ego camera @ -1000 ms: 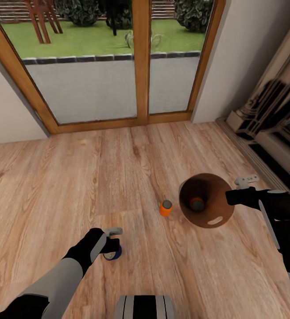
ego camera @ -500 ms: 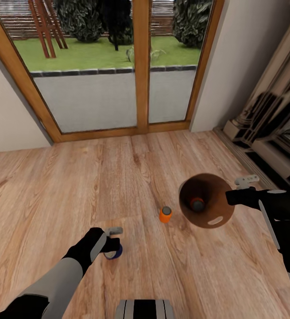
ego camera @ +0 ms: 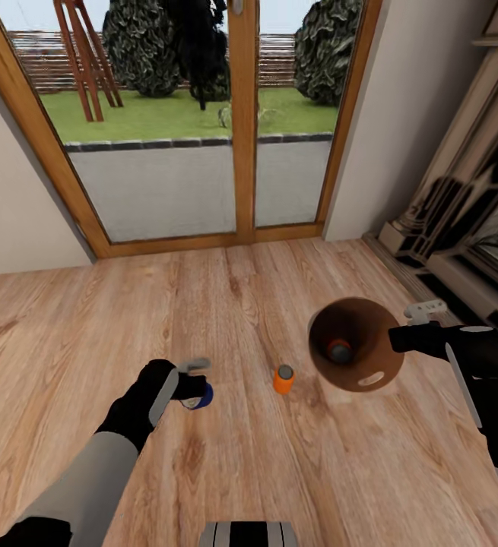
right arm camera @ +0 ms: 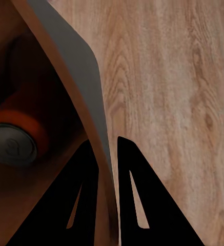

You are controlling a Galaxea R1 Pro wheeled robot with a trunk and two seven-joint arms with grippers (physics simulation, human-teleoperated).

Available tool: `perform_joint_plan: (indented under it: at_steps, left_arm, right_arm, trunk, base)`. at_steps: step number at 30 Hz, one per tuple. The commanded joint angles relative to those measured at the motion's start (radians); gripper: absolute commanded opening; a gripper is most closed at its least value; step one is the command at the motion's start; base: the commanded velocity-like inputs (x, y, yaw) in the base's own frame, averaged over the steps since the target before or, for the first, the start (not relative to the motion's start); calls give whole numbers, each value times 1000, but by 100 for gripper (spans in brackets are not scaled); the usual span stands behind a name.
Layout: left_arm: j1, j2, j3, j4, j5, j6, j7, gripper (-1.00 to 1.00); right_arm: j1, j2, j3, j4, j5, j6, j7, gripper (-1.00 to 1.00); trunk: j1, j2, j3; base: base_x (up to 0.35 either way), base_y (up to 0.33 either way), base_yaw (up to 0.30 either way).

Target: Put the three can of soda from the living room inside the tash can in the kitchen.

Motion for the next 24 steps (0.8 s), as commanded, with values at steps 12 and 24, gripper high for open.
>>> perform_joint_plan:
  at_steps: [12, 24]
  left_arm:
    - [6, 0, 0, -318, 7, 157, -3, -100]
    - [5, 3, -5, -404, 23, 157, -109, -100]
  right_arm:
    - [1, -51, -2, -2, -12, 2, 4, -100]
    - [1, -49, -3, 4, 37, 2, 5, -100]
  trunk:
    - [-5, 3, 46]
    - [-11, 6, 93]
  base:
    - [0, 0, 0]
    - [0, 0, 0]
